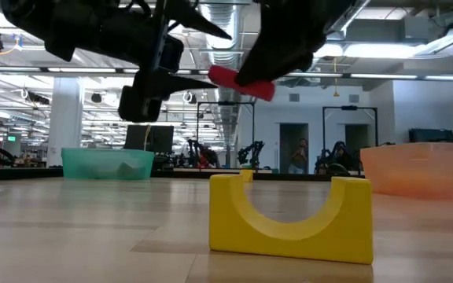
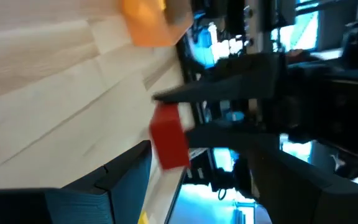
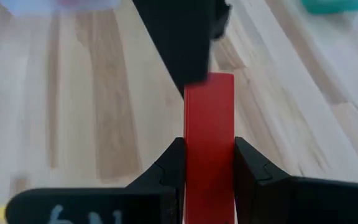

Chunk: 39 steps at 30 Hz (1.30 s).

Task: Sort & place blocks by color
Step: Put the red block into the transparent bin

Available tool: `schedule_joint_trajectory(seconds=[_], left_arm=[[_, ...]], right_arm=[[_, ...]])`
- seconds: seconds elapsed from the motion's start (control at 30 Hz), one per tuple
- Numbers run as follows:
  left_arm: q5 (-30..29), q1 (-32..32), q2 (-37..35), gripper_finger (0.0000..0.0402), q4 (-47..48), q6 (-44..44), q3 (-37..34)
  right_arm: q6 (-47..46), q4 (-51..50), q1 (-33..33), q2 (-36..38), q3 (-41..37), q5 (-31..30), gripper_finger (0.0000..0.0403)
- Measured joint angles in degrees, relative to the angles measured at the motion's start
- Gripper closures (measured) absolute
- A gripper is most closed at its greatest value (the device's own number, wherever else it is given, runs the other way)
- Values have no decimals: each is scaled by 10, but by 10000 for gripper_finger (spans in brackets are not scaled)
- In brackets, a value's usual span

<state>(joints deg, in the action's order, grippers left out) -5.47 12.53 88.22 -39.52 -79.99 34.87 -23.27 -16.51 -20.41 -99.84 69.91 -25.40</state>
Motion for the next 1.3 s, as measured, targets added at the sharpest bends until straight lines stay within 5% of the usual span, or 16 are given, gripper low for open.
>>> schedule_joint_trajectory(seconds=[0.33,0.73,1.3], left_arm=[[7,-13,19,161,17,-11,4],[5,-23,18,277,15,-9,4],[1,-23,18,368,17,24,4]], right_arm=[[15,12,19,-2,0,2,319],[47,20,20,-2,0,21,319],[70,17,23,-2,0,24,304]])
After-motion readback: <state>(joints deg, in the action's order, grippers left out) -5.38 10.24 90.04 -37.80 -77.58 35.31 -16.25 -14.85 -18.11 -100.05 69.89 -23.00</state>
